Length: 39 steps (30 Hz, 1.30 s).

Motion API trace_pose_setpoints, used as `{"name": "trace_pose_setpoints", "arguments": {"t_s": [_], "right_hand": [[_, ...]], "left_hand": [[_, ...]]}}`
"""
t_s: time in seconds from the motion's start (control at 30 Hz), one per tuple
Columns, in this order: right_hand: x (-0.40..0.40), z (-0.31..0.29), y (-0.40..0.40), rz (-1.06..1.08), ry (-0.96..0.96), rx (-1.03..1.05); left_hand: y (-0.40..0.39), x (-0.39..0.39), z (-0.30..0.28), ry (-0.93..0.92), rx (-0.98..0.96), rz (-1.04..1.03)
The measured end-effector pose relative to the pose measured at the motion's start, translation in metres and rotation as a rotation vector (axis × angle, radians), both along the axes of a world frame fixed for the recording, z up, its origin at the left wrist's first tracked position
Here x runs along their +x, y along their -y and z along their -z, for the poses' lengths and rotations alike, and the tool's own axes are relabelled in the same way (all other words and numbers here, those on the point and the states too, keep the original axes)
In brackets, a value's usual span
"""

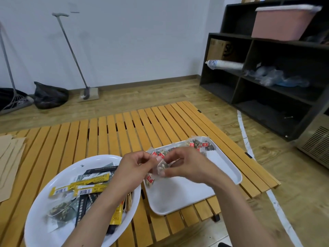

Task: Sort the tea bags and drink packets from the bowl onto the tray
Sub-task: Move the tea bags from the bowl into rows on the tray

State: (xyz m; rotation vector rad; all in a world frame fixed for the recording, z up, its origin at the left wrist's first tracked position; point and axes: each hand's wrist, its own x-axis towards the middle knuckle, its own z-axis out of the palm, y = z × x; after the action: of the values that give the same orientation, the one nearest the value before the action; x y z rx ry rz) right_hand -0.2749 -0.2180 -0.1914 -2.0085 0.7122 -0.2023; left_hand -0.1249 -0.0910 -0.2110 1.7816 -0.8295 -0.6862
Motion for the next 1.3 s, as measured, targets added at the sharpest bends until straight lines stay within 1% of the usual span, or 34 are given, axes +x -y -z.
{"name": "trace_pose_setpoints", "arguments": {"t_s": [0.2,0.3,0.4,0.47,0.53,0.63,0.7,0.8,0.9,0.97,1.03,1.1,1.17,1.2,1.23,1.3], "right_hand": [[0.0,0.001,-0.004,-0.101,0.009,0.051],[0.002,0.008,-0.001,-0.006,0.059,0.017],[-0.001,0.009,0.006,0.107,0.105,0.122],[-0.004,0.008,0.01,0.137,0.107,0.224],[-0.007,0.009,0.013,0.139,0.104,0.297],[-0.01,0.009,0.015,0.143,0.127,0.398],[-0.012,0.007,0.016,0.14,0.132,0.433],[-0.013,0.005,0.015,0.131,0.124,0.461],[-0.014,0.004,0.015,0.111,0.162,0.497],[-0.012,0.004,0.013,0.106,0.188,0.433],[-0.011,0.006,0.014,0.141,0.173,0.313],[-0.014,0.006,0.019,0.233,0.176,0.247],[-0.024,0.005,0.032,0.407,0.243,0.215],[-0.031,0.006,0.042,0.515,0.255,0.145],[-0.04,0.006,0.051,0.614,0.22,0.028],[-0.06,0.013,0.072,0.744,0.049,-0.215]], "left_hand": [[-0.001,0.0,-0.001,-0.019,-0.004,-0.063],[0.0,-0.002,-0.003,-0.058,-0.004,-0.078],[0.001,-0.002,-0.005,-0.115,-0.017,-0.08],[0.0,-0.001,-0.005,-0.057,-0.011,-0.037],[-0.002,0.0,-0.004,0.036,-0.004,0.075],[-0.003,-0.001,-0.002,0.071,-0.019,0.205],[-0.002,-0.001,0.001,0.084,-0.021,0.215],[0.0,-0.002,0.005,0.06,-0.031,0.153],[0.002,-0.004,0.006,0.052,-0.051,0.12],[0.003,-0.006,0.006,0.048,-0.057,0.122],[0.004,-0.009,0.006,0.04,-0.059,0.144],[0.004,-0.01,0.006,0.029,-0.056,0.165],[0.003,-0.009,0.008,0.07,-0.04,0.159],[0.002,-0.007,0.009,0.103,-0.028,0.15],[0.002,-0.006,0.01,0.13,-0.014,0.144],[0.001,-0.004,0.012,0.155,0.016,0.155]]}}
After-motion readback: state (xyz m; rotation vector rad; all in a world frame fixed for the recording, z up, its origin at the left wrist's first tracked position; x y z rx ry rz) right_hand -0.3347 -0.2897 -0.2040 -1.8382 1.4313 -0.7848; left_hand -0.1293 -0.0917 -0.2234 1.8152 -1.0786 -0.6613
